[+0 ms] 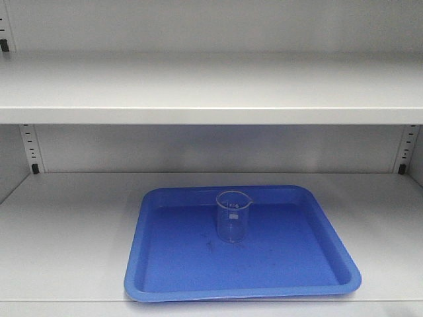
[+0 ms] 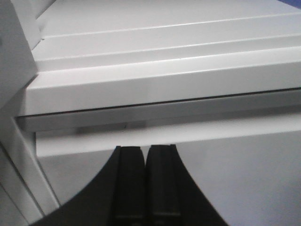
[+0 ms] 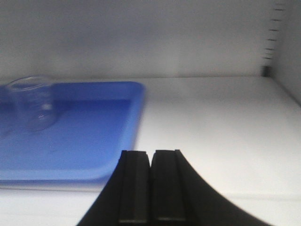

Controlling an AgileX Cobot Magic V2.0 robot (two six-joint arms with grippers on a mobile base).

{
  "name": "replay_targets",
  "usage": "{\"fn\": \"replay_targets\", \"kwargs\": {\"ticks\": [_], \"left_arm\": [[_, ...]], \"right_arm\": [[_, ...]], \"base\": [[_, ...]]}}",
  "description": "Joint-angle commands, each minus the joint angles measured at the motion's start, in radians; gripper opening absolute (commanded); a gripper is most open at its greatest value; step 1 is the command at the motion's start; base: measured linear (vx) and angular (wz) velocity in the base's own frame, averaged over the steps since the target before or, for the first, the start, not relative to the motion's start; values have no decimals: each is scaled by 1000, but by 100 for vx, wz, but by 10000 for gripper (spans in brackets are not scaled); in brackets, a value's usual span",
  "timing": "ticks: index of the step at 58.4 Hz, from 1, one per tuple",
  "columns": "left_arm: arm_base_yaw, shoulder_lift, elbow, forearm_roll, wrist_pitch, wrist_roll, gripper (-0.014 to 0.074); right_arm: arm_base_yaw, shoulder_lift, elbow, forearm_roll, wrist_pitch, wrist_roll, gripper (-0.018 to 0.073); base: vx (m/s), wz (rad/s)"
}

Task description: Pick beaker and place in left cabinet

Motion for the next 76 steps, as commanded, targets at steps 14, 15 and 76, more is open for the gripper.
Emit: {"fn": "replay_targets", "kwargs": {"ticks": [14, 15, 76], "left_arm": [[1, -11, -12, 0, -74, -4, 4], [1, -11, -12, 0, -74, -4, 4], [1, -11, -12, 0, -74, -4, 4]], "right_arm": [[-137, -296, 269, 66, -184, -9, -4], [-137, -307, 279, 66, -187, -9, -4], [-137, -547, 322, 52, -19, 2, -4]], "base": [[0, 0], [0, 0], [0, 0]]}}
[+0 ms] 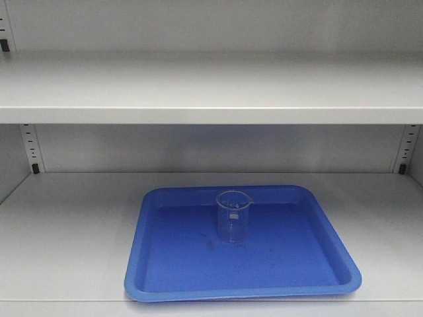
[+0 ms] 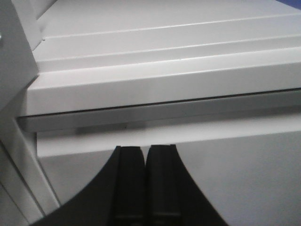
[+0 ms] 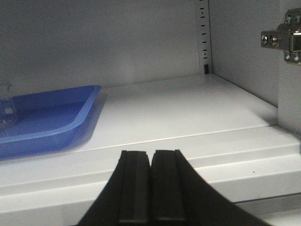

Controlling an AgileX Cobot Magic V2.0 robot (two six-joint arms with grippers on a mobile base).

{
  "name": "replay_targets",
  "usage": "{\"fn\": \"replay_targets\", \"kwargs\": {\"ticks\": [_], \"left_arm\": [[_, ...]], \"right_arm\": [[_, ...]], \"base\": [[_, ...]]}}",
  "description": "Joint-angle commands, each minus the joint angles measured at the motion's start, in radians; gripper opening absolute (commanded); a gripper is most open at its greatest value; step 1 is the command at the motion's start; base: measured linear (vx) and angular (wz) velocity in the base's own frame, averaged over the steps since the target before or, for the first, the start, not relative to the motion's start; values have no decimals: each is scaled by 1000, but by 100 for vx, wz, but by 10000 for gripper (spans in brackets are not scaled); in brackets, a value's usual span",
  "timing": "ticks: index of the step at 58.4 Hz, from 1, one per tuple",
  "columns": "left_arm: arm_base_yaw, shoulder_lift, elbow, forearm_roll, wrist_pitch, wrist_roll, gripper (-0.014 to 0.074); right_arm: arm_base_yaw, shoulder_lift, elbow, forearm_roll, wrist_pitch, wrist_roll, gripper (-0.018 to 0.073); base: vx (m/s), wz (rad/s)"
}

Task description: Pick beaker and place in left cabinet

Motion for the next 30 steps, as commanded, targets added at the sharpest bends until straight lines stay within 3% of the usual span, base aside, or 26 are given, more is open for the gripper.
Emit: {"fn": "replay_targets", "kwargs": {"ticks": [1, 30], "left_arm": [[1, -11, -12, 0, -74, -4, 4], [1, -11, -12, 0, -74, -4, 4]], "right_arm": [[-7, -15, 2, 0, -83, -2, -4], [-7, -15, 2, 0, -81, -2, -4]], "base": [[0, 0], [0, 0]]}}
